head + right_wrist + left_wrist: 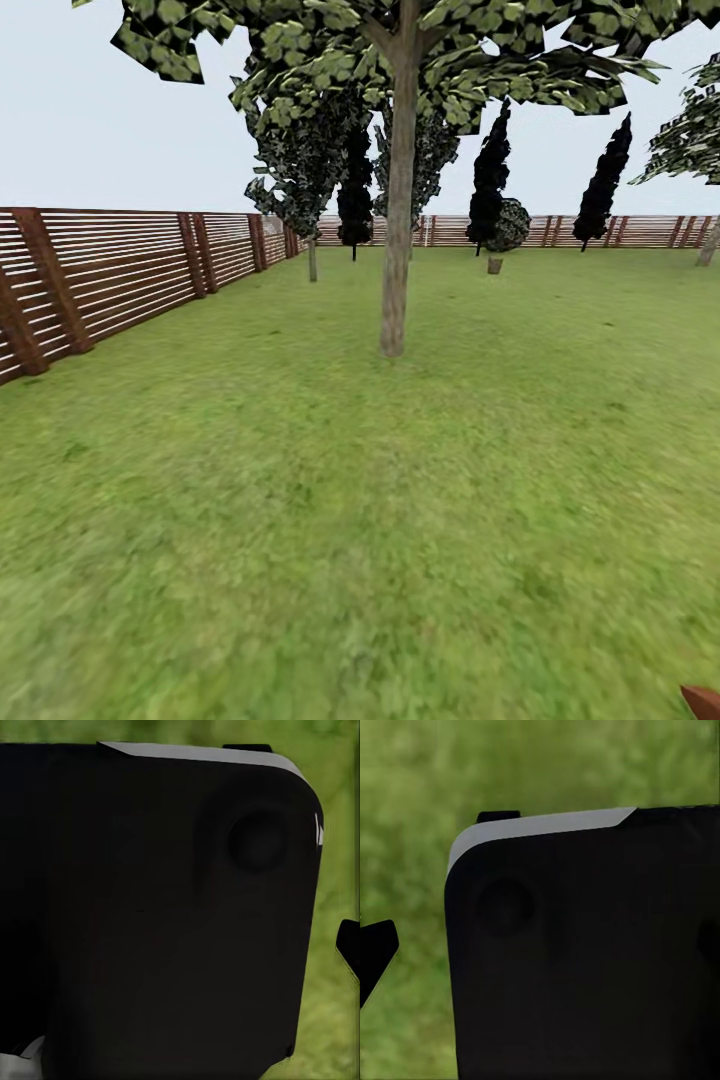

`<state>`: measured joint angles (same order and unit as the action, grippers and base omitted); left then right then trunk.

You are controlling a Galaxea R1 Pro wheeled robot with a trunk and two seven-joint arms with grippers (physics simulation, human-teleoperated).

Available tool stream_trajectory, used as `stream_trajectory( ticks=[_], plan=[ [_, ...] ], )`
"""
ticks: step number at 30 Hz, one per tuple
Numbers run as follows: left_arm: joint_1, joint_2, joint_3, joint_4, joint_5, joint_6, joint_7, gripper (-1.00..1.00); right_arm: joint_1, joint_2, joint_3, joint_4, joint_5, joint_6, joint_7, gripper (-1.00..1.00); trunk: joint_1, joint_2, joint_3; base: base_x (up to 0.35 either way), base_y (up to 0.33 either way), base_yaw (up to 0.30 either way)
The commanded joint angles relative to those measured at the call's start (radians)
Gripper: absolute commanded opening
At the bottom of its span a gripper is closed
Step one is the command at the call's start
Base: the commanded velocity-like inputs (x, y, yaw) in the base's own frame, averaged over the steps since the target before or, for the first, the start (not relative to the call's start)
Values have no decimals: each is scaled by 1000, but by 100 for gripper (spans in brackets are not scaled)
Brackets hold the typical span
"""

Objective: Take the three Easter eggs out of the wicker basket on the lawn in the garden, then place them on the lawn next to a single tree (choose any tree) so that all three eggs are next to the same tree and none are left in the basket.

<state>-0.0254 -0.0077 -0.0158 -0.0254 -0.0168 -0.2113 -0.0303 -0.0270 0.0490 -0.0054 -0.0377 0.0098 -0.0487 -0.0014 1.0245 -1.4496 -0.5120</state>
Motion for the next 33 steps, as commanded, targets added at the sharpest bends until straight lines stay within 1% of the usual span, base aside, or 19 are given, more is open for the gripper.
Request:
stream_trajectory(
  ticks=[1, 8, 16, 30, 33],
  plan=[
    [-1, 0, -1, 1, -2, -3, -1, 100, -1, 0, -1, 1, 1, -3, 0, 100, 1, 0, -1, 339, 0, 0],
    [-1, 0, -1, 1, -2, -3, -1, 100, -1, 0, -1, 1, 1, -3, 0, 100, 1, 0, -1, 339, 0, -15],
    [-1, 0, -1, 1, -2, -3, -1, 100, -1, 0, -1, 1, 1, -3, 0, 100, 1, 0, -1, 339, 0, -129],
    [-1, 0, -1, 1, -2, -3, 0, 100, -1, 0, -1, 1, 1, -3, 0, 100, 1, 0, -1, 339, 0, -21],
    [-1, 0, -1, 1, -2, -3, -1, 100, -1, 0, -1, 1, 1, -3, 0, 100, 1, 0, -1, 339, 0, -133]
  ],
)
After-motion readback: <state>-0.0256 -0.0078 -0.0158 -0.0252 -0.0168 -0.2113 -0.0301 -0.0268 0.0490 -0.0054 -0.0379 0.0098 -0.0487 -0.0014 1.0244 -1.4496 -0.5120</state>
